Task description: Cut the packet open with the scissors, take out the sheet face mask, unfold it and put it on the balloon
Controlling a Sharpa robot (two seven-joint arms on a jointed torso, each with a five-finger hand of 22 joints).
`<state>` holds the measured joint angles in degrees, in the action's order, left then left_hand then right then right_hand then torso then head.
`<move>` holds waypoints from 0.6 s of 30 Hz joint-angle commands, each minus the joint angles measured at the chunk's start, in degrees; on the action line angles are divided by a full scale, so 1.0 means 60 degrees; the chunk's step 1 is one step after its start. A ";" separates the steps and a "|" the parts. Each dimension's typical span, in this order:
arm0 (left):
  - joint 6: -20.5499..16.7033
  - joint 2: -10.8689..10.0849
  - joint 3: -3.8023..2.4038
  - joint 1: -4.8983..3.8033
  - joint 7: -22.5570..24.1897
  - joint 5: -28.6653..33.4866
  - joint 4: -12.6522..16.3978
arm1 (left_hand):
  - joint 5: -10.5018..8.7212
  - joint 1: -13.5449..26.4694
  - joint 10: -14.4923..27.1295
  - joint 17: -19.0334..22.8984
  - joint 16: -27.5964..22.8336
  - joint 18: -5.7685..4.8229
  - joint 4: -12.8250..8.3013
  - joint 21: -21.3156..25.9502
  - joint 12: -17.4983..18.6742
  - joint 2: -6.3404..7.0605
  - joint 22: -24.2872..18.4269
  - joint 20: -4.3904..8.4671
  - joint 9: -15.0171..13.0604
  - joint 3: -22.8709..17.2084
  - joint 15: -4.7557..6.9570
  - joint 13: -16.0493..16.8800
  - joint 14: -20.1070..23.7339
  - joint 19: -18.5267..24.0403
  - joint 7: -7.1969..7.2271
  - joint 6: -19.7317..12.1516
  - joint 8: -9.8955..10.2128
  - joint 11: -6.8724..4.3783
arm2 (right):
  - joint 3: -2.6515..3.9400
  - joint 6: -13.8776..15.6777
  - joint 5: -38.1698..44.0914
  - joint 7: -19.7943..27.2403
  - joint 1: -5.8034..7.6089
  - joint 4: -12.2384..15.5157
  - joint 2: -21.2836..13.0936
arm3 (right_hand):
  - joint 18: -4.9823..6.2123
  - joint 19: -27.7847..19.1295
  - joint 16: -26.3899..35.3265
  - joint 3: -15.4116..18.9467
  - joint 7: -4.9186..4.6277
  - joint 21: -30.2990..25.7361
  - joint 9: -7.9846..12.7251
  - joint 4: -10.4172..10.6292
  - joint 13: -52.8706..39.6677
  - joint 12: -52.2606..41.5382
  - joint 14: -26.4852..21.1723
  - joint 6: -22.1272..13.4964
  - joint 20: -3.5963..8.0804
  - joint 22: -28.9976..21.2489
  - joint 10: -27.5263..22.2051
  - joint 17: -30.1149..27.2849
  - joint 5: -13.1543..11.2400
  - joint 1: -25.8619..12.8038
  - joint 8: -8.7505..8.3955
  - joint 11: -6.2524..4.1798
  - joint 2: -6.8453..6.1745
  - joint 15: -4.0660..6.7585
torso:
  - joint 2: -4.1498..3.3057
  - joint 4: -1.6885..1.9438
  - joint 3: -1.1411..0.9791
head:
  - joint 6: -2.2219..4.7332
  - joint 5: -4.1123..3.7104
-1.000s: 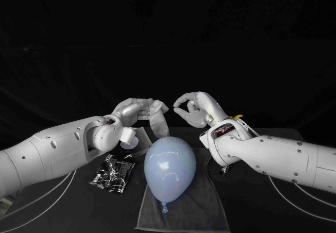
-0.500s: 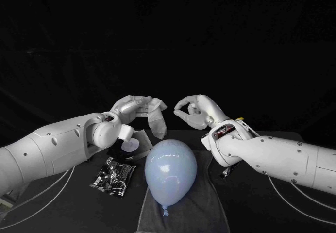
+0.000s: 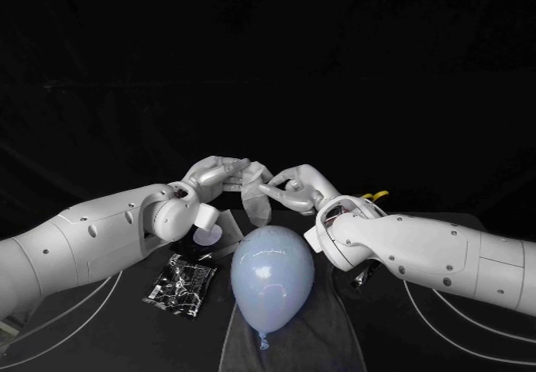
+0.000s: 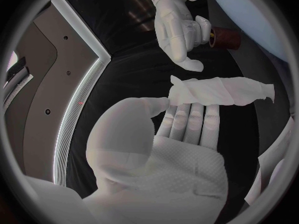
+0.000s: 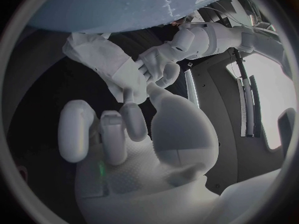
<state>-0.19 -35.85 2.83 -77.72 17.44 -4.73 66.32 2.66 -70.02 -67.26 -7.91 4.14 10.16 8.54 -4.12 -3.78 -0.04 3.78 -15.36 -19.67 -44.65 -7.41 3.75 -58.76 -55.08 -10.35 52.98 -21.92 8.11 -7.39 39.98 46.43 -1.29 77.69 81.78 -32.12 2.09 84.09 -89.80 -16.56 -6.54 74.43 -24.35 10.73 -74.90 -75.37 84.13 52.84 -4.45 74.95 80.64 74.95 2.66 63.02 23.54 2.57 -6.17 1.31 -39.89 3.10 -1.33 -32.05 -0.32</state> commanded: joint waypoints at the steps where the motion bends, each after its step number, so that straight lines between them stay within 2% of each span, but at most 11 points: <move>1: -0.0304 0.0062 -0.0009 -0.0015 0.0161 -0.0414 0.0048 | 0.0033 -0.0115 -0.0030 -0.0013 -0.0005 0.0079 0.0003 -0.0036 0.0031 0.0001 0.0000 -0.0017 -0.0016 -0.0062 0.0002 -0.0007 -0.0007 -0.0028 -0.0005 -0.0005 -0.0032 -0.0007 | 0.0011 -0.0690 -0.1383 -0.0645 0.0012 -0.0048 0.0074 | 0.0197 -0.0011 -0.0012 0.0060 0.0008 -0.0041 -0.0055 0.0113 -0.0888 -0.0036 0.0966 0.0047 -0.0007 0.1763 0.0008 0.2465 0.0022 -0.0068 0.0064 -0.0073 0.0027 0.0055 | -0.0015 0.0003 0.0003 | -0.0001 0.0002; 10: -0.0618 0.0217 0.0027 0.0036 0.0272 -0.0759 -0.0025 | 0.0033 -0.0123 -0.0007 -0.0008 -0.0017 0.0077 0.0004 -0.0025 0.0040 0.0009 -0.0003 -0.0023 -0.0016 -0.0069 -0.0004 -0.0011 0.0016 -0.0011 0.0003 -0.0019 -0.0028 -0.0005 | 0.0032 -0.0292 -0.2286 -0.0396 0.0020 -0.0008 0.0095 | 0.0191 0.0011 -0.0022 0.0335 0.0080 -0.0040 -0.0340 0.0317 -0.0969 -0.0177 0.0971 0.0049 0.0052 0.1767 0.0081 0.2485 0.0026 0.0219 0.0333 -0.0138 0.0100 0.0114 | -0.0009 -0.0021 -0.0007 | -0.0016 0.0010; 18: -0.0805 0.0239 0.0040 0.0067 0.0335 -0.1052 -0.0008 | 0.0033 -0.0132 0.0011 -0.0004 -0.0027 0.0075 0.0003 -0.0016 0.0044 0.0014 -0.0006 -0.0028 -0.0016 -0.0076 -0.0009 -0.0014 0.0034 0.0004 0.0006 -0.0028 -0.0025 -0.0003 | 0.0074 0.0109 -0.2417 -0.0086 0.0023 0.0088 -0.0011 | 0.0189 0.0021 -0.0023 0.0460 0.0095 -0.0042 -0.0488 0.0332 -0.0975 -0.0194 0.0972 -0.0004 0.0071 0.1769 0.0080 0.2489 0.0027 0.0422 0.0445 -0.0152 0.0091 0.0130 | -0.0011 -0.0004 -0.0012 | -0.0053 -0.0010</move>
<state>-3.73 -34.55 3.12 -77.31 18.09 -9.13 66.16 2.66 -70.24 -67.26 -7.90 4.14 10.13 8.54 -4.12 -3.77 0.19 3.78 -15.36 -19.71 -44.65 -7.41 3.75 -58.76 -55.08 -10.35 52.99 -21.92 8.11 -7.02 39.00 33.59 -3.32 77.77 82.14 -32.07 2.09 83.98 -89.74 -14.14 -6.34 74.42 -27.20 12.65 -74.95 -76.27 84.13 53.00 -4.55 74.90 81.08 74.93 2.66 65.07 26.10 1.95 -5.50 1.75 -39.95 3.04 -1.38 -32.28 -0.39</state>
